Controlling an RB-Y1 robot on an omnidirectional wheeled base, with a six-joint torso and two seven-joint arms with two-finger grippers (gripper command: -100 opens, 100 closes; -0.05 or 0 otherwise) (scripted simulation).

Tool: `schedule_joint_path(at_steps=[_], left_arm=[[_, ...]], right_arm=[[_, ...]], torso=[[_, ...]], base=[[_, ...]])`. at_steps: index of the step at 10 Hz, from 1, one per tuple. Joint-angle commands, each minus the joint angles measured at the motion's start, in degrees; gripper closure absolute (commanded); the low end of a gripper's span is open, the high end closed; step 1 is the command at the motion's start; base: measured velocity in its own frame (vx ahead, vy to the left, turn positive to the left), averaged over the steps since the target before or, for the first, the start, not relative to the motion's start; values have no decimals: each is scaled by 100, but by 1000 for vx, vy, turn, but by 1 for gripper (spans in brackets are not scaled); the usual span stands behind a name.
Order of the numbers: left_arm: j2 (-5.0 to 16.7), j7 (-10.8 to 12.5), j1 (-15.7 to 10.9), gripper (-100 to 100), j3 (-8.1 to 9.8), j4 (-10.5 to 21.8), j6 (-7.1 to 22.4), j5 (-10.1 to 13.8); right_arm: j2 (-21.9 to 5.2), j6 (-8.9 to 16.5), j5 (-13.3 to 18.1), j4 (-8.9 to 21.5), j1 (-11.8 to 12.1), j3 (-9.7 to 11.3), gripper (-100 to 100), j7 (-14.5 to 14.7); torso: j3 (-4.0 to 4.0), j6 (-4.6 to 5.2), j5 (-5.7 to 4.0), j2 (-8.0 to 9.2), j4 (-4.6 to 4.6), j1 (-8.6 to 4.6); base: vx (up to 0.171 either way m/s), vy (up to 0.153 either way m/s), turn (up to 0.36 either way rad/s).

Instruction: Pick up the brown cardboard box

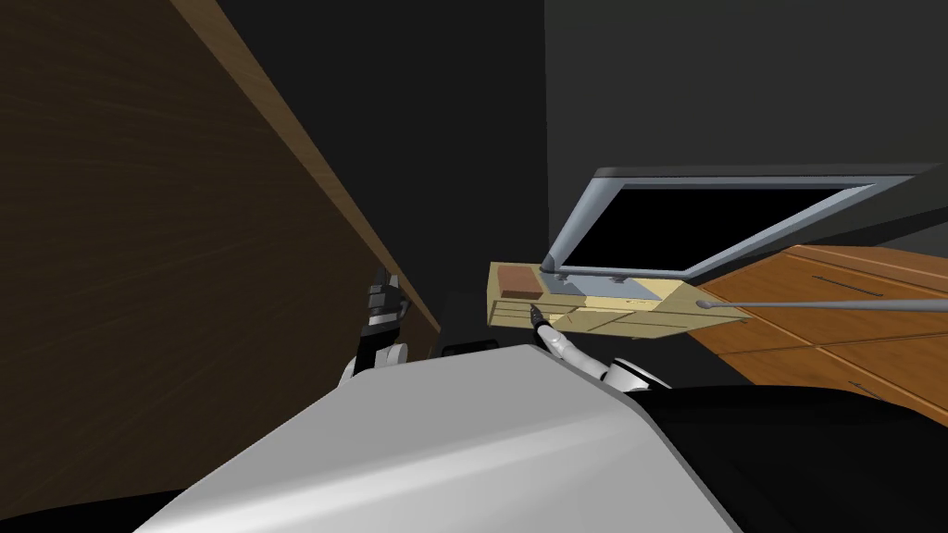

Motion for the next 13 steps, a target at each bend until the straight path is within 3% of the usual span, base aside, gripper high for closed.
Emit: schedule_joint_path(at_steps=[1, 3, 5, 6, 9, 10, 13], left_arm=[[0, 0, 0, 0, 0, 0, 0, 0], [0, 0, 0, 0, 0, 0, 0, 0], [0, 0, 0, 0, 0, 0, 0, 0], [0, 0, 0, 0, 0, 0, 0, 0], [1, 0, 1, 0, 1, 0, 0, 0], [0, 0, 0, 0, 0, 0, 0, 0], [0, 0, 0, 0, 0, 0, 0, 0]], right_arm=[[-4, 33, 286, -3, 11, -2, -100, -286], [-4, 33, 598, -3, 11, -2, -100, -616], [-4, 33, 598, -3, 11, -2, -100, -928], [167, 213, 670, 30, 47, 40, -100, -792], [155, 203, 620, -5, 59, 25, -100, -715], [156, 208, 632, 3, 56, 28, 100, -742], [155, 207, 630, 2, 56, 27, 100, -739]], torso=[[0, 0, 0, 0, 0, 0], [-4, -1, 0, -6, -2, -1], [-3, 0, 0, -4, -1, -2], [-3, 0, 0, -4, -1, -2], [-15, 0, -5, -25, -6, -20], [-9, 0, -3, -15, -4, -10], [-3, 0, -1, -5, -1, -2]], base=[[11, 2, -10], [3, 0, 0], [0, 0, 0], [52, -70, 24], [48, -45, 9], [0, 0, 0], [0, 0, 0]])
